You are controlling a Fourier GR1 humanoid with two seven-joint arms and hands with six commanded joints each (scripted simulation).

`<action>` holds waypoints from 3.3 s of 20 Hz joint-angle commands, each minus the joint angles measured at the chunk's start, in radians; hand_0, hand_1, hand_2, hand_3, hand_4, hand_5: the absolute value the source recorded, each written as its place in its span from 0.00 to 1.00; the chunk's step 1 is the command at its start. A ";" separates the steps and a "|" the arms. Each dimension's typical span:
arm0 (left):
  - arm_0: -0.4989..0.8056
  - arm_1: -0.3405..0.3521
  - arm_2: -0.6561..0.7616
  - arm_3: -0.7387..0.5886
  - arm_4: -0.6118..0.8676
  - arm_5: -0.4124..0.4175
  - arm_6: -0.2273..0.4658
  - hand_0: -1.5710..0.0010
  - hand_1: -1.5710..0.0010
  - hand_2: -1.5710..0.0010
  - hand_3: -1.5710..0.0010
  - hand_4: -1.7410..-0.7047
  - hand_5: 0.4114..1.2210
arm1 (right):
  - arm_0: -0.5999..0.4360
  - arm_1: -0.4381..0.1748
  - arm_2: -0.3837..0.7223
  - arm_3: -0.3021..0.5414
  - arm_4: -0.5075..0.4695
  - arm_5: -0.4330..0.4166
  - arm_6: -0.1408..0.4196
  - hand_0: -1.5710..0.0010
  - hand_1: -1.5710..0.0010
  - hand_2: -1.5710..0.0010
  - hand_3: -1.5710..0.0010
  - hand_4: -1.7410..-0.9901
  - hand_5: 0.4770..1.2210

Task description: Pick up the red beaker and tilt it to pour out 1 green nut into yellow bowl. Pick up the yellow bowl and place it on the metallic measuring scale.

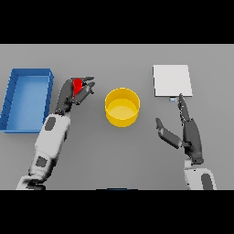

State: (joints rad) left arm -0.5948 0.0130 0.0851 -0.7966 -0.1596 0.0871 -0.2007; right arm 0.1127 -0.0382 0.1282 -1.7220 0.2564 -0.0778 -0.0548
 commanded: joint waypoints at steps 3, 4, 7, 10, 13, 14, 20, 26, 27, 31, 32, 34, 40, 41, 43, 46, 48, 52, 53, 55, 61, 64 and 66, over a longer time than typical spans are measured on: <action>0.008 0.001 0.013 -0.043 0.044 0.012 -0.017 0.04 0.04 0.04 0.05 0.07 0.88 | 0.020 0.005 0.006 0.005 0.010 -0.007 -0.034 1.00 1.00 1.00 1.00 0.64 0.23; 0.020 -0.003 0.007 -0.069 0.052 0.018 -0.023 0.03 0.03 0.03 0.04 0.06 0.88 | 0.017 0.002 0.006 0.007 0.014 -0.007 -0.026 1.00 1.00 1.00 1.00 0.64 0.23; 0.013 0.012 -0.030 -0.139 0.040 0.033 0.020 0.02 0.02 0.02 0.02 0.03 0.87 | 0.009 -0.003 0.005 0.013 0.018 -0.007 -0.023 1.00 1.00 1.00 1.00 0.64 0.24; 0.000 0.054 -0.111 -0.211 -0.020 0.022 0.089 0.01 0.01 0.01 0.01 0.02 0.87 | 0.015 -0.013 0.005 0.000 0.020 -0.001 -0.036 1.00 1.00 1.00 1.00 0.64 0.25; -0.029 0.113 -0.198 -0.221 -0.106 -0.009 0.188 0.00 0.00 0.00 0.01 0.01 0.88 | 0.005 -0.015 0.006 0.005 0.034 -0.010 -0.022 1.00 1.00 1.00 1.00 0.65 0.26; -0.031 0.125 -0.220 -0.225 -0.122 -0.017 0.199 0.00 0.00 0.00 0.01 0.01 0.88 | 0.001 -0.016 0.005 0.010 0.040 -0.013 -0.015 1.00 1.00 1.00 1.00 0.65 0.26; -0.036 0.186 -0.338 -0.286 -0.229 -0.026 0.301 0.00 0.00 0.00 0.00 0.01 0.87 | 0.003 -0.016 0.009 0.003 0.036 -0.003 0.000 1.00 1.00 1.00 1.00 0.65 0.27; -0.141 0.265 -0.551 -0.274 -0.479 -0.076 0.429 0.00 0.00 0.00 0.00 0.00 0.91 | 0.004 -0.006 0.012 -0.001 0.024 0.003 0.012 1.00 1.00 1.00 1.00 0.64 0.29; -0.154 0.275 -0.581 -0.260 -0.508 -0.086 0.424 0.00 0.00 0.00 0.00 0.00 0.93 | 0.008 -0.006 0.016 -0.006 0.032 0.001 0.011 1.00 1.00 1.00 1.00 0.63 0.30; -0.229 0.295 -0.666 -0.231 -0.596 -0.129 0.419 0.00 0.00 0.00 0.00 0.05 0.97 | 0.007 -0.012 0.014 -0.020 0.026 0.008 0.017 1.00 1.00 1.00 1.00 0.61 0.31; -0.247 0.300 -0.695 -0.227 -0.620 -0.152 0.415 0.00 0.00 0.00 0.00 0.09 0.98 | -0.003 -0.006 0.011 -0.004 0.022 0.005 0.025 1.00 1.00 1.00 1.00 0.61 0.31; -0.290 0.323 -0.747 -0.225 -0.656 -0.212 0.401 0.00 0.00 0.00 0.06 0.06 0.98 | 0.002 0.004 0.006 0.018 0.007 0.006 -0.007 1.00 1.00 1.00 1.00 0.61 0.30; -0.401 0.318 -0.910 -0.169 -0.760 -0.313 0.314 0.00 0.00 0.00 0.10 0.02 1.00 | 0.006 0.024 -0.006 0.023 -0.025 0.003 -0.025 1.00 1.00 1.00 1.00 0.60 0.24; -0.420 0.309 -0.939 -0.158 -0.781 -0.316 0.297 0.00 0.00 0.00 0.08 0.02 1.00 | 0.017 0.026 -0.004 0.012 -0.032 0.007 -0.038 1.00 1.00 1.00 1.00 0.59 0.24; -0.447 0.305 -0.994 -0.127 -0.821 -0.340 0.293 0.00 0.00 0.00 0.05 0.01 1.00 | 0.009 0.028 -0.010 0.023 -0.034 0.004 -0.026 1.00 1.00 1.00 1.00 0.60 0.22; -0.483 0.304 -1.066 -0.111 -0.867 -0.372 0.278 0.00 0.00 0.00 0.03 0.01 1.00 | 0.021 0.029 -0.010 0.023 -0.026 -0.005 -0.032 1.00 1.00 1.00 1.00 0.60 0.21; -0.511 0.314 -1.105 -0.116 -0.890 -0.395 0.258 0.00 0.00 0.00 0.02 0.00 1.00 | 0.018 0.028 -0.006 0.020 -0.013 -0.012 -0.029 1.00 1.00 1.00 1.00 0.60 0.20; -0.573 0.296 -1.169 -0.057 -0.933 -0.376 0.227 0.00 0.00 0.00 0.01 0.00 1.00 | 0.025 0.029 -0.001 0.019 0.008 -0.025 -0.025 1.00 1.00 1.00 1.00 0.62 0.16; -0.590 0.293 -1.187 -0.054 -0.946 -0.387 0.225 0.00 0.00 0.00 0.01 0.00 1.00 | 0.023 0.024 0.000 0.010 0.011 -0.024 -0.017 1.00 1.00 1.00 1.00 0.63 0.15; -0.627 0.282 -1.223 -0.030 -0.961 -0.413 0.207 0.00 0.00 0.00 0.00 0.00 1.00 | 0.017 0.024 0.000 0.025 0.028 -0.036 -0.005 1.00 1.00 1.00 1.00 0.65 0.14; -0.686 0.267 -1.337 0.008 -1.010 -0.413 0.153 0.00 0.00 0.00 0.00 0.01 1.00 | 0.027 0.031 0.015 0.015 0.038 -0.036 -0.026 1.00 1.00 1.00 1.00 0.71 0.15; -0.719 0.265 -1.373 0.005 -1.022 -0.398 0.137 0.00 0.00 0.00 0.00 0.01 1.00 | 0.020 0.030 0.009 0.034 0.049 -0.049 -0.025 1.00 1.00 1.00 1.00 0.71 0.16; -0.758 0.281 -1.375 0.016 -1.012 -0.403 0.115 0.00 0.00 0.00 0.00 0.01 1.00 | 0.023 0.027 0.011 0.023 0.055 -0.053 -0.030 1.00 1.00 1.00 1.00 0.71 0.15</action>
State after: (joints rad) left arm -1.3532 0.2952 -1.2894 -0.7807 -1.1703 -0.3167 -0.0851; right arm 0.1357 -0.0109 0.1387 -1.6987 0.3114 -0.1307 -0.0856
